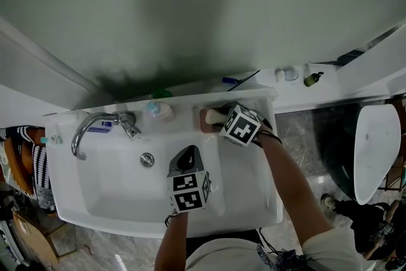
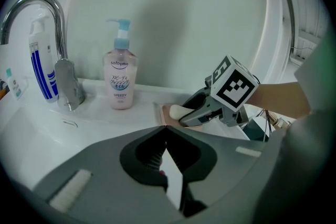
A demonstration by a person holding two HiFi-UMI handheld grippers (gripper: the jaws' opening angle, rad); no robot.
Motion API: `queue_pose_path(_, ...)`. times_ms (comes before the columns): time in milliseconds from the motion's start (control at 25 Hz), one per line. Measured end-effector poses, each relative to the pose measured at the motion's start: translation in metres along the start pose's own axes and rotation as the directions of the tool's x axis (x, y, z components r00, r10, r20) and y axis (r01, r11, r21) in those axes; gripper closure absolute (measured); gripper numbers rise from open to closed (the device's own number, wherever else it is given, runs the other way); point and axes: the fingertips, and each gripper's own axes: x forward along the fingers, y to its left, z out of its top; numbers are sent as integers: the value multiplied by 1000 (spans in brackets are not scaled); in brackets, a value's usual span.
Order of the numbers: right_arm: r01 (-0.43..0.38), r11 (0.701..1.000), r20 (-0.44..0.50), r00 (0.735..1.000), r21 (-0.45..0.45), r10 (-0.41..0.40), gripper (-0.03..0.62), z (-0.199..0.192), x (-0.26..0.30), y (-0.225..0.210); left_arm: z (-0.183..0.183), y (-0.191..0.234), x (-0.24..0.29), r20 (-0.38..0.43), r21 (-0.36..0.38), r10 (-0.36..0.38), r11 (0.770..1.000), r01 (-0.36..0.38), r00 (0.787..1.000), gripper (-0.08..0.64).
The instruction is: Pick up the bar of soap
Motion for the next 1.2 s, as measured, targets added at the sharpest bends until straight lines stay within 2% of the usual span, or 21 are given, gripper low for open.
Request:
queue_pose_path(320, 11, 1000, -40, 999, 21, -10, 357, 0, 1, 0, 1, 1, -2, 1, 4, 12, 1000, -12, 1000, 552)
queue_pose_path(640, 14, 1000, -19, 1000, -12, -14, 370, 2, 0, 2, 1, 3, -8, 9, -2, 33, 999, -33, 999, 552)
queue_pose_path(1200, 49, 999, 32, 998, 0, -49, 373, 6, -3, 4, -6, 1, -14, -12, 13, 38, 999, -38, 999, 552)
